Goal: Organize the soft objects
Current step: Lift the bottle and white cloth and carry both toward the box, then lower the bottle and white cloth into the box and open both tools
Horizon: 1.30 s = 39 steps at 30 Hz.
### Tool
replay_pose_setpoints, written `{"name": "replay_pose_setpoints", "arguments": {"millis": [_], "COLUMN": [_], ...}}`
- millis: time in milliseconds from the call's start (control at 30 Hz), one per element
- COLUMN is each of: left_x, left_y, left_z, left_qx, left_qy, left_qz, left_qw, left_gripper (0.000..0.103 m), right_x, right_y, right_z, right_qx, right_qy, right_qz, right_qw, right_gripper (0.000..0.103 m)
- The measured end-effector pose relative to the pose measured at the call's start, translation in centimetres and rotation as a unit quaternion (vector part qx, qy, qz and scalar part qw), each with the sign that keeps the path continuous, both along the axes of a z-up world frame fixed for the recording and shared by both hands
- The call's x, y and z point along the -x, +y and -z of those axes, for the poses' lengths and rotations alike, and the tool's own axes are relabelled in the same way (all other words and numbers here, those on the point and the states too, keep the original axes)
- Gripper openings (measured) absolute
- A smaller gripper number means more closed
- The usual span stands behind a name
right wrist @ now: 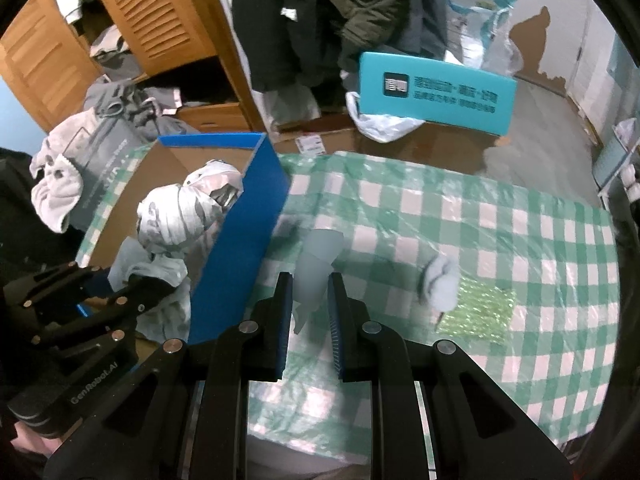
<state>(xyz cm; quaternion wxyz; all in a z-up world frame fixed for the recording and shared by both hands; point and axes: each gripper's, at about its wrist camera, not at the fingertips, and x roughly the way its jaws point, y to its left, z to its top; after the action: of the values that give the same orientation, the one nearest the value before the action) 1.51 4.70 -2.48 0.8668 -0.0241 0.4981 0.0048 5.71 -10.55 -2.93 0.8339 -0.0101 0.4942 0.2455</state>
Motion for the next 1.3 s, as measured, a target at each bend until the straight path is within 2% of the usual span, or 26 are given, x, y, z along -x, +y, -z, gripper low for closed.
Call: {"name": "replay_pose_setpoints", "arguments": {"millis": [333,800,933,1300], "left_x": [0.8,1.3,1.3,1.5], "left_y": [3.5,9.2,11.2,13.6], "left_z": [-0.8,0.5,1.1,2.0], "left_qx": [0.016,0.029,0.041,0.038], "left_qy": [-0.009,0.008,0.018,0.032], "left_qz": [-0.028,-0.085,-0.105,-0.136], "left_qw": [0.9994,0.9959,0.9935,0.9894], "left_gripper": [0.022,0.022,0.022,0.022], "right_x": [0.2,0.3,0.5,0.2], "right_y": [3.8,10.4,12.0,14.3], "right_z": [-0.7,-0.9,-0.5,1.4], "right_qx": [-0.004,-0.008,-0.006,0.003], "right_qy": [0.001,0.011,0.016,0.04], "right_qz": [-0.026,-0.069,-0.08,-0.097], "right_qw": [1.0,0.998,0.997,0.994], "right_gripper": [0.016,0.016,0.016,0.016]}}
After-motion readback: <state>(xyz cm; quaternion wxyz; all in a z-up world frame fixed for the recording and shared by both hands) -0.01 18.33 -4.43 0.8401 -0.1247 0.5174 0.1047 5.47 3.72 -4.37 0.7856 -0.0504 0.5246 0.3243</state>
